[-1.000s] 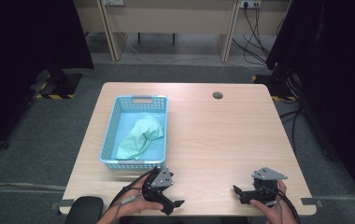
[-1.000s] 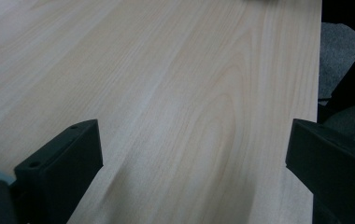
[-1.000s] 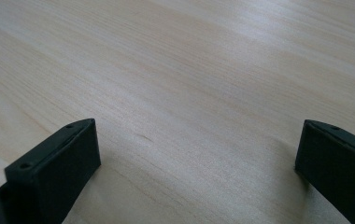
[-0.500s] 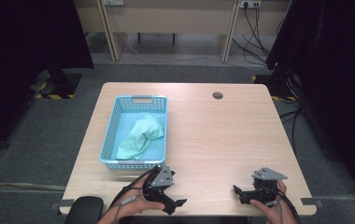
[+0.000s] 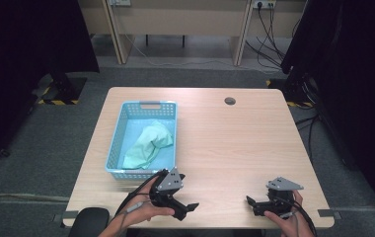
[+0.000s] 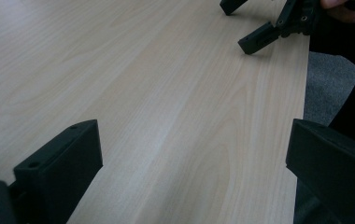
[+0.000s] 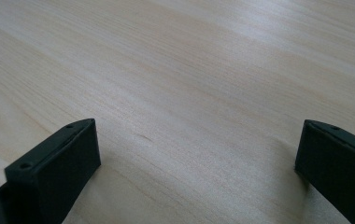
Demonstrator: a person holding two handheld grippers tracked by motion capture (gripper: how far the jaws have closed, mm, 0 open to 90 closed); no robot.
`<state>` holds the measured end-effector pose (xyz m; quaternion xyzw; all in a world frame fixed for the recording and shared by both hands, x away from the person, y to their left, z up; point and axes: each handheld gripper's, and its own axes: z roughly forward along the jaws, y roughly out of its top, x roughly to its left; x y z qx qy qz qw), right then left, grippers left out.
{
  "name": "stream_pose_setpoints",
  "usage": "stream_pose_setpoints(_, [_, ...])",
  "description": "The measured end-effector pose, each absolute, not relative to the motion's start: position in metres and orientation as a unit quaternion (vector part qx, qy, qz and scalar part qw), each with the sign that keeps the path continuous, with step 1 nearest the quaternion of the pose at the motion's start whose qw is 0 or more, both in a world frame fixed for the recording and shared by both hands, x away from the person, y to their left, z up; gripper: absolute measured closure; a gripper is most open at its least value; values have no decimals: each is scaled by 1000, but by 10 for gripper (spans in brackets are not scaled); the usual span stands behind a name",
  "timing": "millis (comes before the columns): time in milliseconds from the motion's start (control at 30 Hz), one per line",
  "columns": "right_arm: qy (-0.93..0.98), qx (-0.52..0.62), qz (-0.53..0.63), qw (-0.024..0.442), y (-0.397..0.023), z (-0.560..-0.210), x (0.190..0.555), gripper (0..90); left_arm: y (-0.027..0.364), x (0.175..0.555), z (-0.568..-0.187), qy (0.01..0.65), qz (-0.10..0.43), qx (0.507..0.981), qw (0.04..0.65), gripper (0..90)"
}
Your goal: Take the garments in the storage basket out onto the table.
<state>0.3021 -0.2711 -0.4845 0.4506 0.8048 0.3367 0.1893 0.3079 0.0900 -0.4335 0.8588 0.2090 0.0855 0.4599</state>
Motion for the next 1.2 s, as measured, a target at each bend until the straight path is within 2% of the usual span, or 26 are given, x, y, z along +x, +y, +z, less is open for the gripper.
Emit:
stream_pose_setpoints(767, [805, 451, 337, 189, -271, -484, 302, 2, 92, 316, -401, 213, 102, 850, 470, 35])
stream_pose_setpoints(1200, [805, 451, 337, 189, -271, -484, 302, 2, 109, 331, -385, 232, 134, 833, 483, 38])
